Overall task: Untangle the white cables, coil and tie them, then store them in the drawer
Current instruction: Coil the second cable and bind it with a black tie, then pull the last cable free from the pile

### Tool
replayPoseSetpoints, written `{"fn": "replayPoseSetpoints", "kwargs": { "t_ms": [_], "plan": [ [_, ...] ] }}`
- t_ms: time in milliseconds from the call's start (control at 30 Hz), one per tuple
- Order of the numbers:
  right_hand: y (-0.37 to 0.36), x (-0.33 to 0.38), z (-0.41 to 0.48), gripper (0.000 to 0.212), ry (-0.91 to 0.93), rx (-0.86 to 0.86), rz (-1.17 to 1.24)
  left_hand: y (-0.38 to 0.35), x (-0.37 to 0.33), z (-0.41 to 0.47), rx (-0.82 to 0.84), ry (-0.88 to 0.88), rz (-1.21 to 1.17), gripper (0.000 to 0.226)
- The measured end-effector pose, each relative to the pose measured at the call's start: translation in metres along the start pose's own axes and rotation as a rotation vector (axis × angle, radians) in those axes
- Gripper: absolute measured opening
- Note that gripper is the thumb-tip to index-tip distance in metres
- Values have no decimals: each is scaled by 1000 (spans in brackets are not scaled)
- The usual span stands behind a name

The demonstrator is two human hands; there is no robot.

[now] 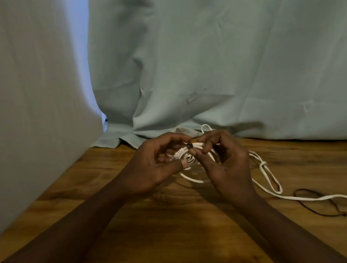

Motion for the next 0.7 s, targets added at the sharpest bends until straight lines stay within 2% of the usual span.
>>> {"fn": "replayPoseSetpoints", "kwargs": {
  "t_ms": [67,167,300,433,500,567,700],
  "plan": [
    [-8,-10,-7,22,-257,18,209,7,8,1,-13,93,-29,35],
    [-17,-18,-15,22,-457,130,187,24,17,4,-139,196,-44,19],
    [-21,-21,-19,21,-480,240,72,62,33,4,-339,348,-34,12],
    [-27,-27,-20,23,-493,318,-29,94,59,-10,-647,467,-40,15],
    [-28,-30,-20,23,-470,338,-94,103,69,-17,-708,519,246,28],
    [-29,-32,-21,24,-460,352,-129,105,67,-20,-684,528,588,46],
    [-29,-34,-21,22,-470,349,-145,98,56,-17,-646,509,759,56]
  ]
}}
Point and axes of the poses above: each hand's wrist, its own z-axis towards the middle knuckle, its own y-axis out of the back of the hand, x = y × z, the point moved 3 cm from there along z, towards the middle knuckle, and after that the axes turned 7 degrees about -z, right-handed, at the moved point
